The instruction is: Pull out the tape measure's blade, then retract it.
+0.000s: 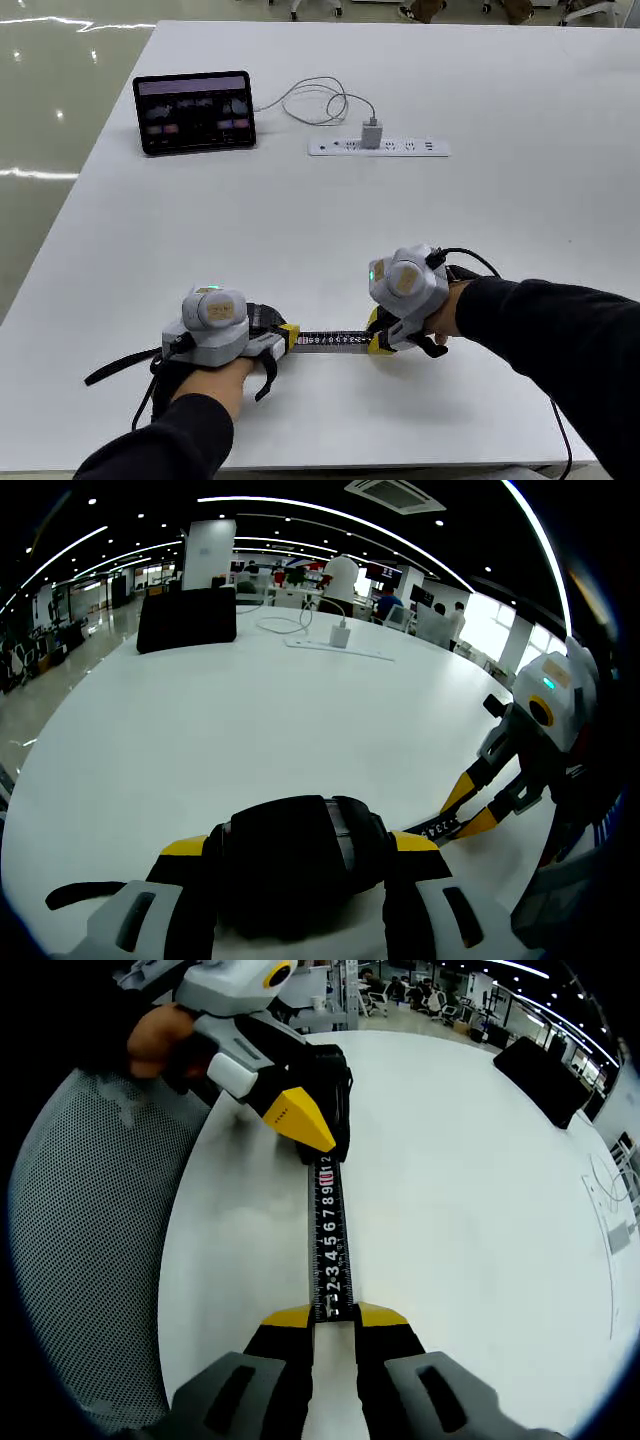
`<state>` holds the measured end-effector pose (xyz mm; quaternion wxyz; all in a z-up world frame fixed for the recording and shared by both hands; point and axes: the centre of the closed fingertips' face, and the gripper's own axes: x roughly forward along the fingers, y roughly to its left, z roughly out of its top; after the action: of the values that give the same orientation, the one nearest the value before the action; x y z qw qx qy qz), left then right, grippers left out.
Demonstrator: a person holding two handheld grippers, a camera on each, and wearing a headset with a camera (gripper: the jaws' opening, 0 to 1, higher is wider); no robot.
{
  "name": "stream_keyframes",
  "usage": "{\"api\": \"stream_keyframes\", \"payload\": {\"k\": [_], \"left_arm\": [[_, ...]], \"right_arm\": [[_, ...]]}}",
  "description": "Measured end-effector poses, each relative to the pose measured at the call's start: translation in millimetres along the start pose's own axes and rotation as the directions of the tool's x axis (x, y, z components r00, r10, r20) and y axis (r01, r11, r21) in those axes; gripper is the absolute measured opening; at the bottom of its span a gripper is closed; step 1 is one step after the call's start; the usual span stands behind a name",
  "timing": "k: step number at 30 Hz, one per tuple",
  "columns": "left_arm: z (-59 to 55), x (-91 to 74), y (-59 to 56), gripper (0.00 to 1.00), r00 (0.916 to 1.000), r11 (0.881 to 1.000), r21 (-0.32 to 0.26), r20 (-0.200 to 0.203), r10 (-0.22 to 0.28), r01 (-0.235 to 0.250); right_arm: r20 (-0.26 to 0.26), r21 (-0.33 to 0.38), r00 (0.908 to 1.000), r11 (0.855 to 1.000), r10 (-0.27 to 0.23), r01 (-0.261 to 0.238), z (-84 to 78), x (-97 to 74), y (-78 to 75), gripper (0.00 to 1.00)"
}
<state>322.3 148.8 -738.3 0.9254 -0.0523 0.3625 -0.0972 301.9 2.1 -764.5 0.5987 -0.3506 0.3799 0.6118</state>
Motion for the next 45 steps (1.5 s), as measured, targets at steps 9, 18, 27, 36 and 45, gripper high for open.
{"api": "stream_keyframes", "payload": {"k": [9,18,27,36,45], "left_arm": [[0.2,-0.2,-0.1,0.64,1.0,1.0,-0.004,0.0,-0.001,0.001],[0.3,0.0,-0.2,0.64,1.0,1.0,-0.007,0.002,0.001,-0.001],[0.3,-0.2,0.1,0.64,1.0,1.0,-0.006,0.003,0.001,-0.001],[0.6,-0.6,0.3,0.64,1.0,1.0,-0.007,0.006,0.003,-0.003],[0.6,-1.0,0.5,0.64,1.0,1.0,-0.01,0.009,0.004,-0.004]], "right_arm": [[0.009,0.004,1.0,1.0,-0.001,0.001,6.0,6.4,0.0,0.11],[0.014,0.014,0.9999,1.0,0.001,-0.001,12.2,8.5,-0.8,0.11],[0.025,0.031,0.9997,1.0,-0.002,0.001,20.3,13.6,0.9,0.11],[0.024,0.023,0.9997,1.0,-0.006,0.005,26.9,15.8,1.6,0.11],[0.054,0.029,0.9984,0.999,-0.015,0.014,41.3,19.1,4.9,0.11]]}}
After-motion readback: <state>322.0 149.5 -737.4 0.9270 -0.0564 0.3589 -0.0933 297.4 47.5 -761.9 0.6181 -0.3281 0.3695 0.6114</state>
